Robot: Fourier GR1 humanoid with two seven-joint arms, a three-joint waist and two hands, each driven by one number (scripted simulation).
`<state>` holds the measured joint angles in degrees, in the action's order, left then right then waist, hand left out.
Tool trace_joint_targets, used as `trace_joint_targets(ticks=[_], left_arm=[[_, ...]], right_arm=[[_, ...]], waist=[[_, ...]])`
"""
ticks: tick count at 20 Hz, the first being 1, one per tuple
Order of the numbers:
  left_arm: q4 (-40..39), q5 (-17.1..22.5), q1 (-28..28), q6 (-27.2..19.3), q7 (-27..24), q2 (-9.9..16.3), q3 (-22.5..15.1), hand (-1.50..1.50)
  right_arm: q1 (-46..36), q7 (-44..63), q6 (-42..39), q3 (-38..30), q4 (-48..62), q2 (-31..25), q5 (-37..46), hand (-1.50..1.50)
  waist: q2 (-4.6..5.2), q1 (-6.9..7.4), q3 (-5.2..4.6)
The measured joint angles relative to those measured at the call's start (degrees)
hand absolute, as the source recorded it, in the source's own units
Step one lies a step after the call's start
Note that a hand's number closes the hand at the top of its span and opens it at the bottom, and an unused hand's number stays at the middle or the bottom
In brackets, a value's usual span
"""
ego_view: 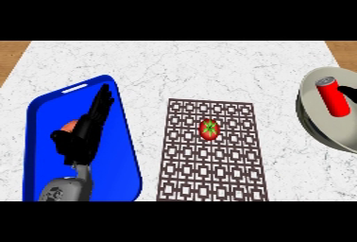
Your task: Pick the can from the placemat and place it in the bowl
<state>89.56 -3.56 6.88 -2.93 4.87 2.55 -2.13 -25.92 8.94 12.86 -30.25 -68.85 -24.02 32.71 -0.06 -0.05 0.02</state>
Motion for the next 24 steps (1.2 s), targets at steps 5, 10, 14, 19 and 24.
trace_joint_targets(ticks=[5,10,14,19,24], left_arm=[[1.9,-0.2,0.2,-0.2,1.9,0.1,0.0,0.00],[1.4,-0.6,0.3,-0.5,1.5,-0.4,-0.3,0.00],[0.4,-0.1,0.0,0.3,0.3,0.3,0.6,0.00],[-0.6,0.2,-0.1,0.8,-0.8,0.4,1.1,0.00],[-1.3,-0.6,1.6,-0.1,0.3,0.1,1.2,0.00]], right_arm=[[1.9,2.7,-1.2,-3.5,-6.6,-0.4,-6.0,-1.50],[6.0,6.4,-4.7,-7.3,-14.7,-0.4,-13.7,-1.50],[11.7,6.0,-8.6,-10.8,-20.4,0.3,-20.8,-1.50],[18.2,4.4,-12.1,-12.8,-25.8,2.3,-27.2,-1.50],[24.1,2.5,-15.5,-13.9,-29.8,4.1,-31.5,-1.50]], waist=[[-0.11,-0.25,-0.03],[-0.12,-0.46,-0.02],[-0.11,-0.53,-0.04],[-0.07,-0.41,-0.03],[-0.02,-0.33,-0.02]])
